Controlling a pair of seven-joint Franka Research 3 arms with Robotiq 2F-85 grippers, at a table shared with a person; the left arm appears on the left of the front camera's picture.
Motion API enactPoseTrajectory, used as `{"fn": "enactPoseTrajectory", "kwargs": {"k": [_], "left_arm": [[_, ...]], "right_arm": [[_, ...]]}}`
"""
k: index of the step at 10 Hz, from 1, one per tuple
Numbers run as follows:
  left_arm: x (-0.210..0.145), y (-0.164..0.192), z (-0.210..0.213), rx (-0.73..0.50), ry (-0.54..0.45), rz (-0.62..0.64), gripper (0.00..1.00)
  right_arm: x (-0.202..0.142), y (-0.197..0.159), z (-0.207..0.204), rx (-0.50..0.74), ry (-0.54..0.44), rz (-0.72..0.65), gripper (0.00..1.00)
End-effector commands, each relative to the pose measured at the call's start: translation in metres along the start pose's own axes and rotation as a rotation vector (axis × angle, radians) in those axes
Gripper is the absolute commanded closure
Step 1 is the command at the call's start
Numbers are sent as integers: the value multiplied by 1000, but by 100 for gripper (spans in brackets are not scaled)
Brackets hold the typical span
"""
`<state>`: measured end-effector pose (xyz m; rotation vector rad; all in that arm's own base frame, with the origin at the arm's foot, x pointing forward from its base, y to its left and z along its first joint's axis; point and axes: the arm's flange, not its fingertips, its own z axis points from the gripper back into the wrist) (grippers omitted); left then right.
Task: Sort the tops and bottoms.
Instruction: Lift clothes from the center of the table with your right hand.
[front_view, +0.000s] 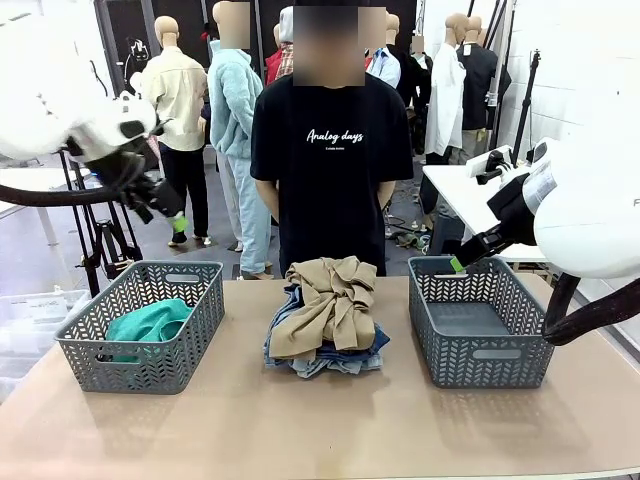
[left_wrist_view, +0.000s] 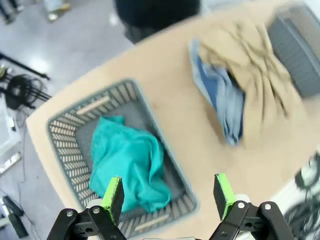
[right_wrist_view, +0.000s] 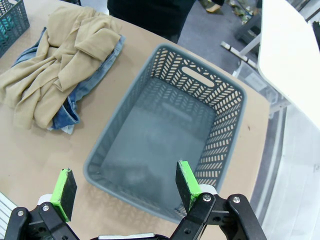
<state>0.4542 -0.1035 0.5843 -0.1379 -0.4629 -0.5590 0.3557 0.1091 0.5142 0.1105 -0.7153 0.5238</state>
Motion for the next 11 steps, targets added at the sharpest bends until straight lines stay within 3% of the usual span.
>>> {"fn": "enactPoseTrajectory", "kwargs": {"k": [1,2,3,4,7,11], "left_arm": [[-12,14,9,-38,47,-133,7],[-10,5,2,-49,81,-166,7],[-5,-2,-5,21,97,-163,7],[-15,7,7,-43,64,-123,7],[-14,3,1,-36,84,-146,7],[-35,-64,24,-152,46,-410,7]], "right_arm": [[0,-1,-2,11,-2,-4,0],[0,-1,-2,11,-2,-4,0],[0,-1,-2,11,-2,-4,0],[0,-1,-2,11,-2,-4,0],[0,-1,-2,11,-2,-4,0],[0,-1,-2,11,-2,-4,0]]}}
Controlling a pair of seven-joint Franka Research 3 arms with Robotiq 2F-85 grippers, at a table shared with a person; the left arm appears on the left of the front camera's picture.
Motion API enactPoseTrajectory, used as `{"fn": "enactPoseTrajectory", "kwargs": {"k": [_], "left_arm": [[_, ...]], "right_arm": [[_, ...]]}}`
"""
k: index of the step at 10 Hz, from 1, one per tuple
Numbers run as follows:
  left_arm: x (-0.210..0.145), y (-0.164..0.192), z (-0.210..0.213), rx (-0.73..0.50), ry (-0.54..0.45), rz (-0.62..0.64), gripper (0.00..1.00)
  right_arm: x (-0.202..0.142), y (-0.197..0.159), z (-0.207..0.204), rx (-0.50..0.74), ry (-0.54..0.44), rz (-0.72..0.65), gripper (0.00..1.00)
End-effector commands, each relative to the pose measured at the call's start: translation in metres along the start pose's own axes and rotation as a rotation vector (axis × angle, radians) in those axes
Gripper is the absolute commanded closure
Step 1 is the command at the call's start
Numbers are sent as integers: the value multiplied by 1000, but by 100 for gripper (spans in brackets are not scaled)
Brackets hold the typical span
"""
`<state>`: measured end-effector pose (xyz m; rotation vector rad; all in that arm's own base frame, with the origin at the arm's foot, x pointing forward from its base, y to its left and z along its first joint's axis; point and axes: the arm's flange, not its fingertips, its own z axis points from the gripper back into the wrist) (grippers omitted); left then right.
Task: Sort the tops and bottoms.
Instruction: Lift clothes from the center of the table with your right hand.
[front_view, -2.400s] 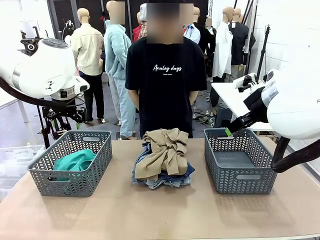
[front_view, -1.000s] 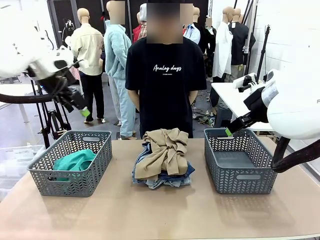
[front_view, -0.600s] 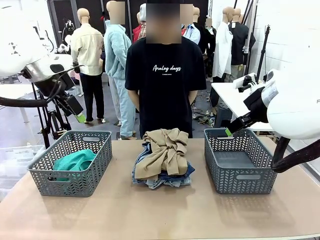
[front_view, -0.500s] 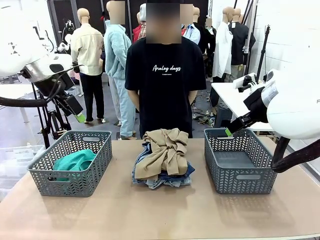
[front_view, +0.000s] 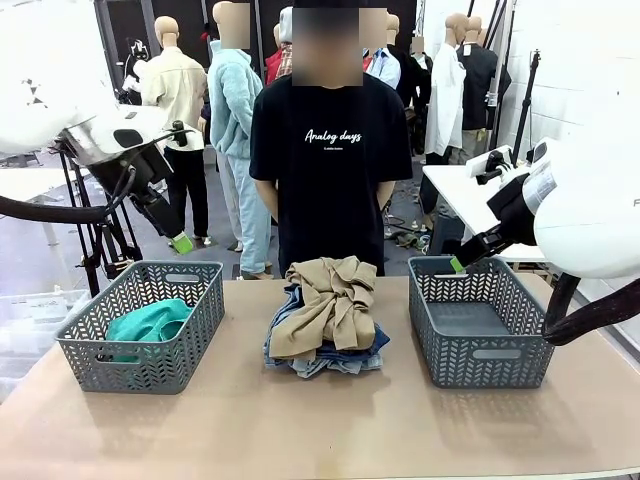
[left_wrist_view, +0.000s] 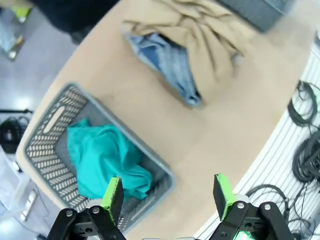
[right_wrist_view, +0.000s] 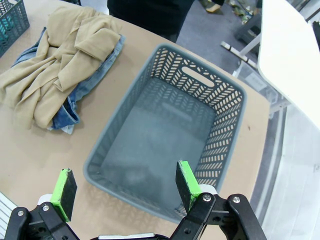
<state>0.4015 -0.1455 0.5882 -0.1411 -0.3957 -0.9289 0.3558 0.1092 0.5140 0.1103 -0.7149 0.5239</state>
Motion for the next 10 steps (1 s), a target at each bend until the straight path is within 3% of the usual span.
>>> {"fn": "enactPoseTrajectory", "kwargs": {"k": [1,5,9,10], "left_arm": [[-20,-9,14,-20,-12,-83,7],[-36,0,17,10,7,-4,7],[-24,-14,20,-18,-1,-52,7],[-24,-14,20,-18,-1,-52,7]], "right_arm": [[0,-1,-2,12,-3,-4,0],[0,-1,-2,12,-3,-4,0],[0,0,0,0,0,0,0],[1,-1,-5,86,-2,-9,0]]}}
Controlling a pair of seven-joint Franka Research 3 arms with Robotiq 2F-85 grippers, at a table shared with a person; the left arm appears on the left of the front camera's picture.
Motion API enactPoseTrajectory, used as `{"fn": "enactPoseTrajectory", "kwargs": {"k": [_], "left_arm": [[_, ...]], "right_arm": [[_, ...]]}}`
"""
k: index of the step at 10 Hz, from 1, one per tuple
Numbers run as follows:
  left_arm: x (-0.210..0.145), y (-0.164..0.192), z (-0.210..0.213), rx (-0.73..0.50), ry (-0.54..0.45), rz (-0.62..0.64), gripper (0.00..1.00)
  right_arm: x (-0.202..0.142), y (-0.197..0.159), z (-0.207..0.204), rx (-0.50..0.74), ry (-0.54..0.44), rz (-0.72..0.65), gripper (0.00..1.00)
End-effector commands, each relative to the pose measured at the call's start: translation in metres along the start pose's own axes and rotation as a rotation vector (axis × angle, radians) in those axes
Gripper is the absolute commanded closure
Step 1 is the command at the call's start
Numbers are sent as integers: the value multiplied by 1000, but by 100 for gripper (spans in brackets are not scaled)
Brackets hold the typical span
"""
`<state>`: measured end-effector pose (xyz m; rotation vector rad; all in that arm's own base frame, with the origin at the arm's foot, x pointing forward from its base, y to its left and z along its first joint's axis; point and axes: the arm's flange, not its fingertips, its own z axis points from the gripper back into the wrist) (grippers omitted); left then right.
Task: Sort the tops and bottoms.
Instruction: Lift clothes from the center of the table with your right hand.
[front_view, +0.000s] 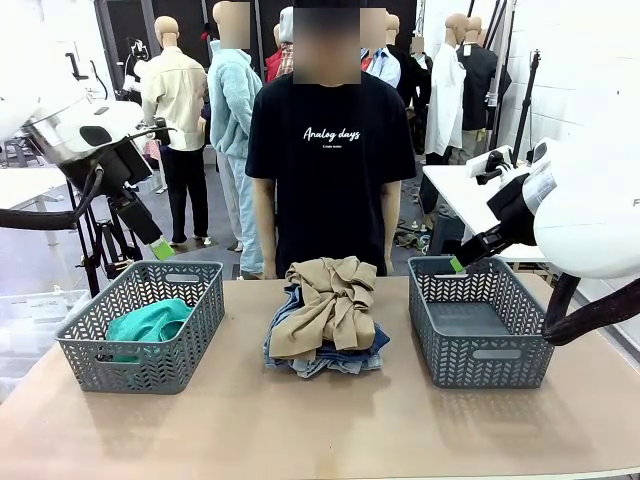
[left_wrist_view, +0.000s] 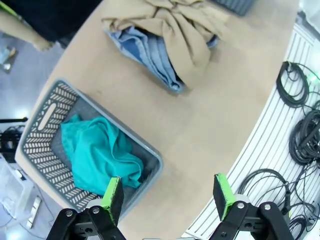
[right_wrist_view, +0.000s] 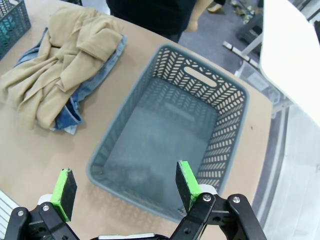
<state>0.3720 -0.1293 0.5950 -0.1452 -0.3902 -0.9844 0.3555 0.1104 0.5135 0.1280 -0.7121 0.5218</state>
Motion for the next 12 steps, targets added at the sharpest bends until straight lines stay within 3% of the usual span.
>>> {"fn": "enactPoseTrajectory", "kwargs": {"k": [1,7,8,12], "left_arm": [[1,0,1,0,-4,0,7],[1,0,1,0,-4,0,7],[1,0,1,0,-4,0,7],[1,0,1,0,-4,0,7]], "right_arm": [[7,-2,-12,95,-9,-13,0],[85,4,-90,227,56,-15,0],[55,18,-55,180,28,-15,0],[67,17,-64,168,33,-14,0]]}}
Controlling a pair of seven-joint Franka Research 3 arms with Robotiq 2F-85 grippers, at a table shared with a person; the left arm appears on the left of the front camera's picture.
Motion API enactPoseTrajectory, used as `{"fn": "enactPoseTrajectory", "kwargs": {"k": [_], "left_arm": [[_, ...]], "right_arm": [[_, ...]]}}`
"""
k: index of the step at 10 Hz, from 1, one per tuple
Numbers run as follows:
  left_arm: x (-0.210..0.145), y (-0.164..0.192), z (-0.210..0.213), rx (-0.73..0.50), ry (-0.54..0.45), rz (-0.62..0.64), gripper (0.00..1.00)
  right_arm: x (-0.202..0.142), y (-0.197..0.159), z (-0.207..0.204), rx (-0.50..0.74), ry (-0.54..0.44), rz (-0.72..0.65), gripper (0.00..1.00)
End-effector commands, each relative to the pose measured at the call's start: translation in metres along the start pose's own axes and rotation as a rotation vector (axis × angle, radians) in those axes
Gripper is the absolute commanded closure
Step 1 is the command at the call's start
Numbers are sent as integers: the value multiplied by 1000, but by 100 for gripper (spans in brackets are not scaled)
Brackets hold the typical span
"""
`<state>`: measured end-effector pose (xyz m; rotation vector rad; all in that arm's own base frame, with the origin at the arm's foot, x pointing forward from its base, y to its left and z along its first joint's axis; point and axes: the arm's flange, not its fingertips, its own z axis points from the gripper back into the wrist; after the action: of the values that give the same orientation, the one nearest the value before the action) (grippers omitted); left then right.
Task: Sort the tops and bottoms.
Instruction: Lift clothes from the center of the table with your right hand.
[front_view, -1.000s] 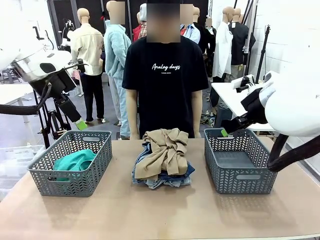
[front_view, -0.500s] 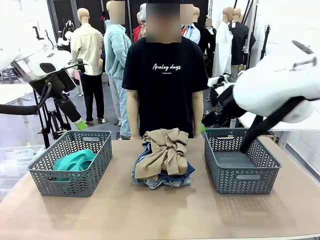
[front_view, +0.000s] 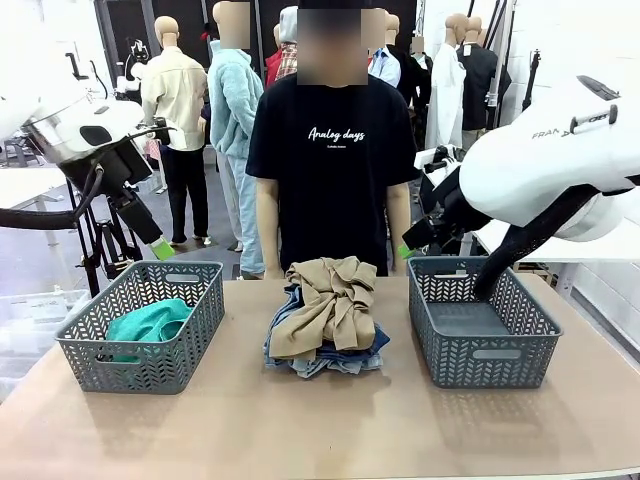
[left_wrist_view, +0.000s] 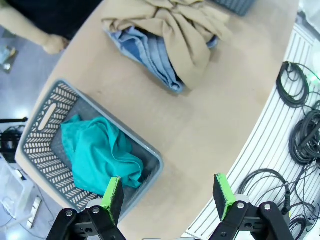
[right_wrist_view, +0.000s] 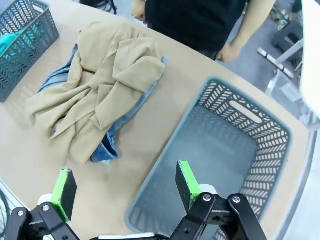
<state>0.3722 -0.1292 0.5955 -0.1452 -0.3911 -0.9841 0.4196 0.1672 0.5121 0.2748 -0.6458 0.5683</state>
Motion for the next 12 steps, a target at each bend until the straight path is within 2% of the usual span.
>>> {"fn": "enactPoseTrajectory", "kwargs": {"k": [1,2,4,6,8,12], "left_arm": [[1,0,1,-1,-4,0,7],[1,0,1,-1,-4,0,7],[1,0,1,-1,-4,0,7],[1,0,1,-1,-4,0,7],[1,0,1,-1,-4,0,7],[1,0,1,-1,-4,0,7]], "right_arm": [[10,2,-9,27,-13,15,0],[24,4,-14,8,-46,38,0],[61,5,-32,-47,-31,35,0],[90,11,-64,-103,63,36,0],[101,26,-94,-38,123,63,0],[101,52,-152,23,229,92,0]]}}
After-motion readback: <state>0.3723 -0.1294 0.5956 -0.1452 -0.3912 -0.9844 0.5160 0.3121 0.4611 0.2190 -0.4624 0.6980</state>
